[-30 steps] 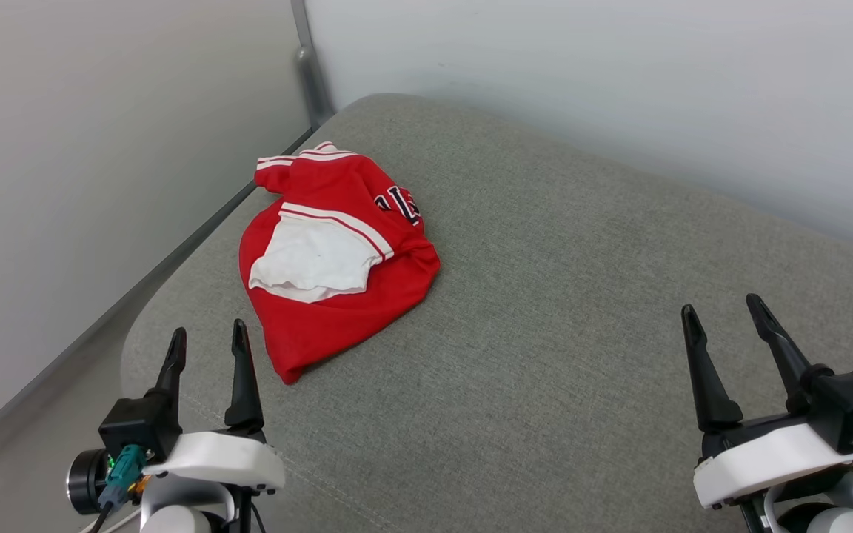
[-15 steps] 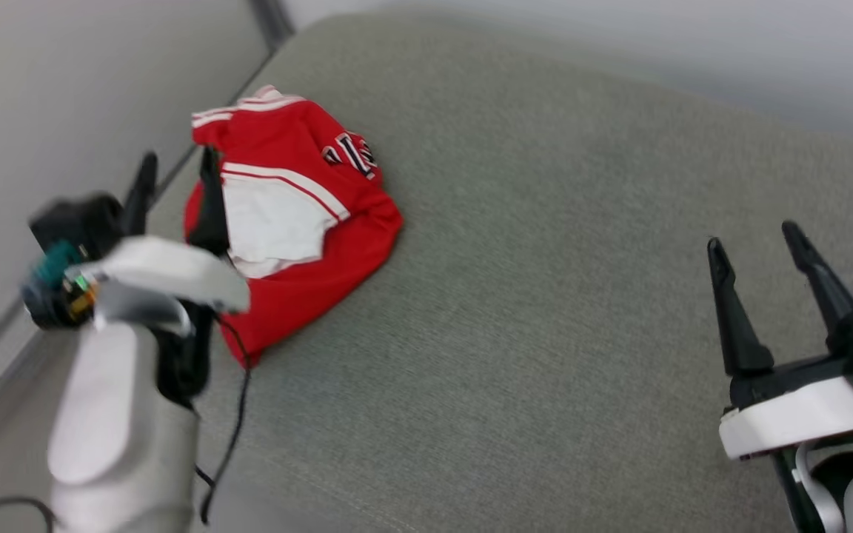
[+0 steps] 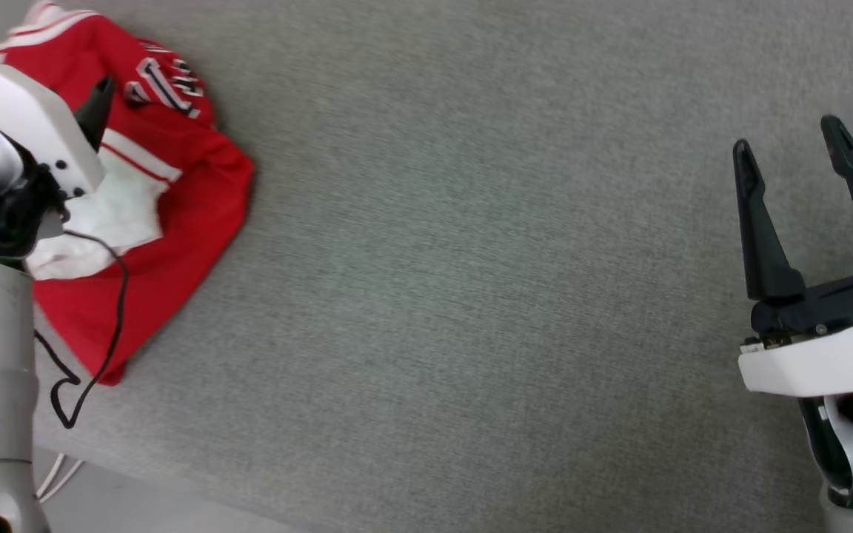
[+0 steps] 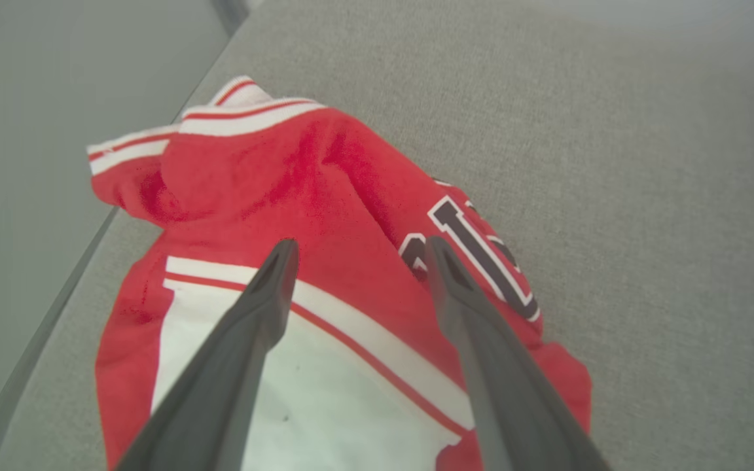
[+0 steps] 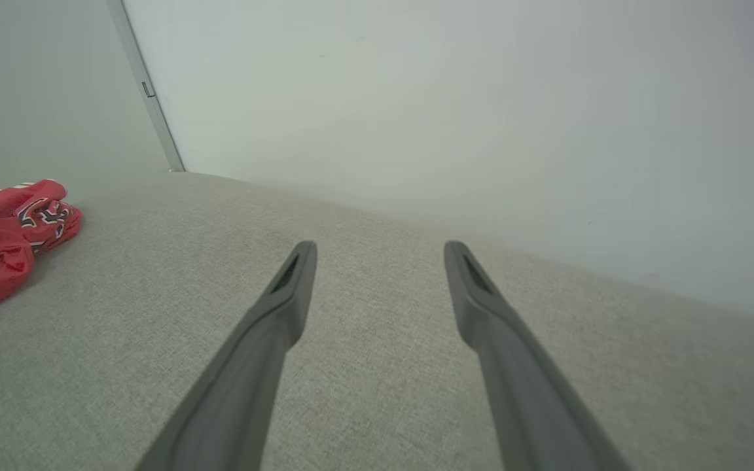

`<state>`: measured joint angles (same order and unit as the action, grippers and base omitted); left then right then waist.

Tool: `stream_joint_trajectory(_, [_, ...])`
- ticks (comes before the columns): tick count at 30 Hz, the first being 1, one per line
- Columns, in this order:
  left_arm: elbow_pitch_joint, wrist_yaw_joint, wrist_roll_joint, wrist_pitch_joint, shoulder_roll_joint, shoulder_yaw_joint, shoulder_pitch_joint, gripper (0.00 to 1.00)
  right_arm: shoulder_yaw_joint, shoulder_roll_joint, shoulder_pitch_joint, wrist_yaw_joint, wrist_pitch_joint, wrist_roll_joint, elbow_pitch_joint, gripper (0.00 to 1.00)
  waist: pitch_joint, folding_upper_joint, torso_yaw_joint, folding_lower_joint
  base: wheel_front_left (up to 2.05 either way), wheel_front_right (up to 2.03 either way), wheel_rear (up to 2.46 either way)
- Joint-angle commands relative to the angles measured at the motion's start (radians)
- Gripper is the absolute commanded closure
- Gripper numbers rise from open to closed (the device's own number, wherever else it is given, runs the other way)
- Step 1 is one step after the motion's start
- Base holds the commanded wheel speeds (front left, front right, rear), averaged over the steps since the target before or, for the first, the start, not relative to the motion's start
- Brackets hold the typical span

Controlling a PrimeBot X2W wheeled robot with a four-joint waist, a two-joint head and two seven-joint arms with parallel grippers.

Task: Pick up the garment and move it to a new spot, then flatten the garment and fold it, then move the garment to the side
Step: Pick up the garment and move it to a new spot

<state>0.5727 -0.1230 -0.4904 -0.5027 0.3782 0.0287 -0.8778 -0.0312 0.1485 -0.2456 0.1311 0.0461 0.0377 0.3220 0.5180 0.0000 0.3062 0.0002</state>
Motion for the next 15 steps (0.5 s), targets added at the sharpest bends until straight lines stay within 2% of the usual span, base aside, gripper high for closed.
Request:
stream_joint_trajectory(1, [0.023,0.005,0.000,-0.049,0.018,-0.003,-0.015,0.00,-0.004,0.005,-0.026,-0.001,-0.009,0.011,-0.003,0.00,0.082,0.0000,-0.067,-0.0002,0.00,0.00,0.00])
stream_joint_trajectory(5, [0.089,0.050,-0.030,-0.170,0.036,0.016,-0.023,0.00,-0.008,0.004,-0.049,-0.001,-0.023,0.015,-0.020,0.00,0.114,0.0000,-0.089,-0.0002,0.00,0.00,0.00])
stream_joint_trajectory(6, [0.154,0.092,-0.056,-0.244,0.022,0.031,0.017,0.00,-0.016,0.000,-0.065,-0.001,-0.031,0.019,-0.033,0.00,0.122,0.0000,-0.105,-0.0002,0.00,0.00,0.00])
stream_joint_trajectory(11, [0.212,0.128,-0.075,-0.285,0.004,0.041,0.096,0.00,-0.015,-0.008,-0.073,-0.001,-0.044,0.022,-0.052,0.00,0.113,0.0000,-0.121,-0.0002,0.00,0.00,0.00])
stream_joint_trajectory(12, [0.214,0.129,-0.077,-0.276,0.003,0.043,0.102,0.55,-0.013,-0.009,-0.073,-0.001,-0.047,0.022,-0.054,0.00,0.107,0.0000,-0.122,-0.0002,0.00,0.00,0.00])
stream_joint_trajectory(13, [0.209,0.129,-0.071,-0.261,0.009,0.043,0.104,1.00,-0.010,-0.010,-0.072,-0.001,-0.048,0.022,-0.057,0.00,0.101,0.0000,-0.122,-0.0002,0.00,0.00,0.00])
stream_joint_trajectory(15, [0.195,0.128,-0.062,-0.217,0.021,0.045,0.097,1.00,-0.006,-0.012,-0.065,-0.001,-0.049,0.021,-0.065,0.00,0.083,0.0000,-0.119,-0.0002,0.00,0.00,0.00])
